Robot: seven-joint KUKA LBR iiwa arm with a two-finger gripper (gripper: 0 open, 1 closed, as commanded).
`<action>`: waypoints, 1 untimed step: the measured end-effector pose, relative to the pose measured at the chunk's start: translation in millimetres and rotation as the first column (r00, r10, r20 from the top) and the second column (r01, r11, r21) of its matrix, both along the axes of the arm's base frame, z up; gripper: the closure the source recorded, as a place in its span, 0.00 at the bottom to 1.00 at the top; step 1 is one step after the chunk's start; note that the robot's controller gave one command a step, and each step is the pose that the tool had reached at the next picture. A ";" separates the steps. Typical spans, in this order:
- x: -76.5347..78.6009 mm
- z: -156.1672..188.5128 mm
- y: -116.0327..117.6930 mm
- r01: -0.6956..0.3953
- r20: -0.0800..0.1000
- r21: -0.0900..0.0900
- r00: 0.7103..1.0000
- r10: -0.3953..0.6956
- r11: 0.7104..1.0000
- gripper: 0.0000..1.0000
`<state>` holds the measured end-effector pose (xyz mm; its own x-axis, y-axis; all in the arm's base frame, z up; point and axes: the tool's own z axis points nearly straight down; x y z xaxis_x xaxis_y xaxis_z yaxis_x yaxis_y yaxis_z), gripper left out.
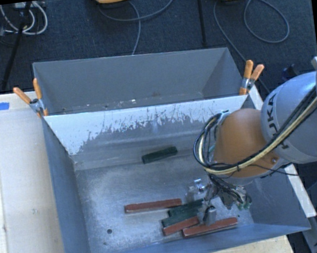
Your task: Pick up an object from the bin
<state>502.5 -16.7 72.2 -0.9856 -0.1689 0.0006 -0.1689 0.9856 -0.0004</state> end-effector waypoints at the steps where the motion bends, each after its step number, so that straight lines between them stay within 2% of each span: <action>1: 9.2 150.4 38.4 0.023 0.010 0.001 1.000 -0.023 1.000 1.00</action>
Offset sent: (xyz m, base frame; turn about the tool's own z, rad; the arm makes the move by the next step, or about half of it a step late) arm 0.0070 0.0376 0.1464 0.0249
